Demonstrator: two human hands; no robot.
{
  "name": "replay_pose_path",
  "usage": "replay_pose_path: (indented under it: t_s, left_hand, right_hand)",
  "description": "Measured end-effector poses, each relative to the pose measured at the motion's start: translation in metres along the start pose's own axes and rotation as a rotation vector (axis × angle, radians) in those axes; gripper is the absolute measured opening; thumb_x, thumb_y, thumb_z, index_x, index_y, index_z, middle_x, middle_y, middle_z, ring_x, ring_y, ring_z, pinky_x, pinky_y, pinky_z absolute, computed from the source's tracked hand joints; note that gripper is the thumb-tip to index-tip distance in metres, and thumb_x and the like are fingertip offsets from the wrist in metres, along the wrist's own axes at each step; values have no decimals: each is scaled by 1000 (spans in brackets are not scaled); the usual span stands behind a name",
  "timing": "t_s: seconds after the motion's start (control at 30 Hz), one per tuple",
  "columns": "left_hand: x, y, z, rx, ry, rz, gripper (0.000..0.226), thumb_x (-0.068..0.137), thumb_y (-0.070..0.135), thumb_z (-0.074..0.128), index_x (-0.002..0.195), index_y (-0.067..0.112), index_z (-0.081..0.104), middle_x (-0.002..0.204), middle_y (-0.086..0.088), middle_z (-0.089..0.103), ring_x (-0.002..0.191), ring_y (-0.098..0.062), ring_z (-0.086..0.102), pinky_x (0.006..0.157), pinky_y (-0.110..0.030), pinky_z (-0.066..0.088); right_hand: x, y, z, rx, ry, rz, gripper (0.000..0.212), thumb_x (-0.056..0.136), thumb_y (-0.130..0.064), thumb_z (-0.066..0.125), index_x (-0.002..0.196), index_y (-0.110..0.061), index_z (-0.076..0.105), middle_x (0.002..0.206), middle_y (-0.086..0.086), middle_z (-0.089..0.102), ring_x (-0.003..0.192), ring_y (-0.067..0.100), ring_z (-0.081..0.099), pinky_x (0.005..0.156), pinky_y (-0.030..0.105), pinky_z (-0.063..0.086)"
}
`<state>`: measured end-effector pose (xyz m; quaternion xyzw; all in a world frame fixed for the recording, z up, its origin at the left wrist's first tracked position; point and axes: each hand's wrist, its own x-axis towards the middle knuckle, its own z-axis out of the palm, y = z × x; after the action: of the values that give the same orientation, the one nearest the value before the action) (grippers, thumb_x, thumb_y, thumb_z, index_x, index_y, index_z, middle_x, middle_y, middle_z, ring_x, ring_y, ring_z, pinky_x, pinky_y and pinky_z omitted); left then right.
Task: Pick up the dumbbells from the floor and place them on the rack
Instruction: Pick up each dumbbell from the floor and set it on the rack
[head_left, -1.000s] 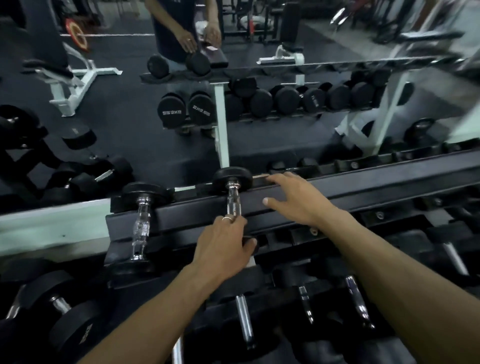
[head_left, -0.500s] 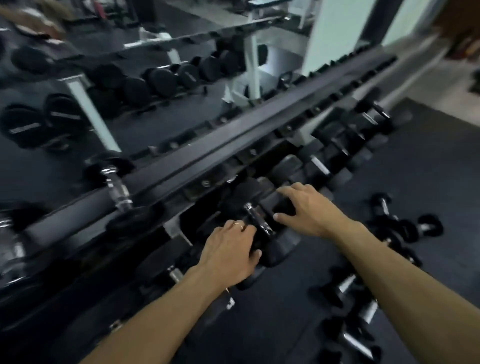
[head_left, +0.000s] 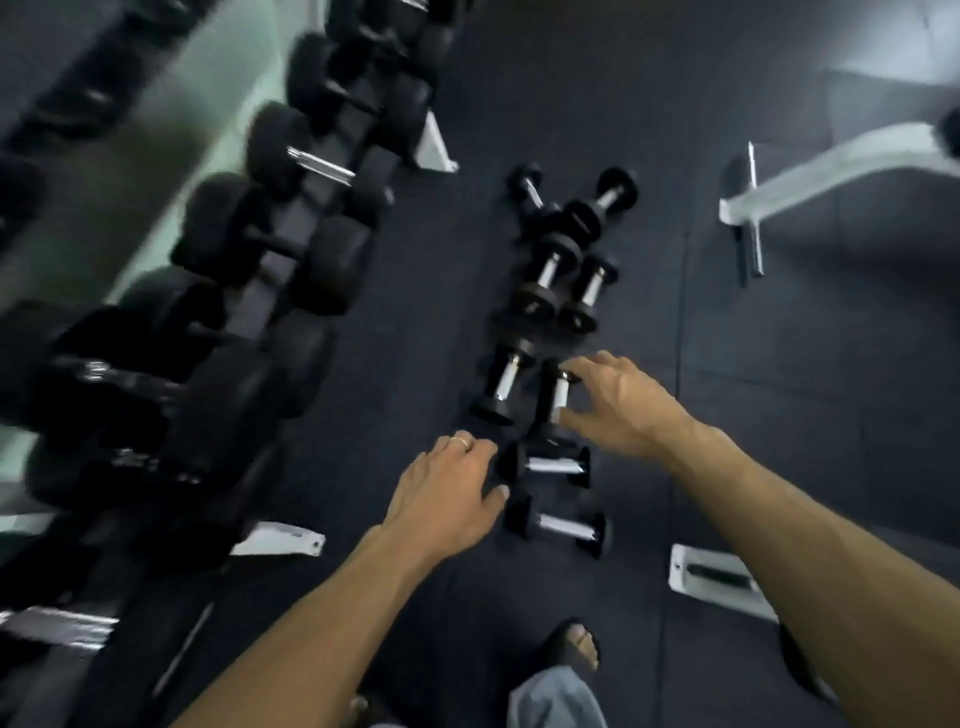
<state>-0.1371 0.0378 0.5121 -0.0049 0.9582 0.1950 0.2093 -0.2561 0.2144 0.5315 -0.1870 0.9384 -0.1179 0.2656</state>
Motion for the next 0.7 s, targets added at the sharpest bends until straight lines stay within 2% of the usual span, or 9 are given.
replay_pose_path:
  t_s: [0.2,0.47,0.6,0.7]
  left_hand:
    - [75,27,99,13,-181,45,49,94,45,51,136,20,45,130,0,50,119,-20,50,94,-36,46]
    - [177,2,279,41,-360,136,54,90,46,59,135,19,48,124,1,53,116,-19,53,93,-37,48]
    - [226,-21,362,104,-442,211,62,85,48,65,137,21,45,123,2,52,116,-19,52,92,-36,48]
    - [257,-38,418,176,-502,292,66,83,49,67,138,21,44,124,2,52,117,-19,50,94,-36,46]
  right_hand:
    - [6,116,87,134,-70,193,61,90,-44,57,143,-20,38,136,9,47,127,30,43,98,40,43]
    - [33,220,273,308,-140,445,61,90,-44,57,143,-20,39,133,8,47,125,30,47,97,38,44]
    - [49,259,360,417,-116,559,54,91,-41,58,137,-18,42,130,9,48,122,31,48,97,42,44]
    - [61,280,419,528,-50,665,63,89,-44,59,143,-21,36,134,6,44,123,28,47,98,39,44]
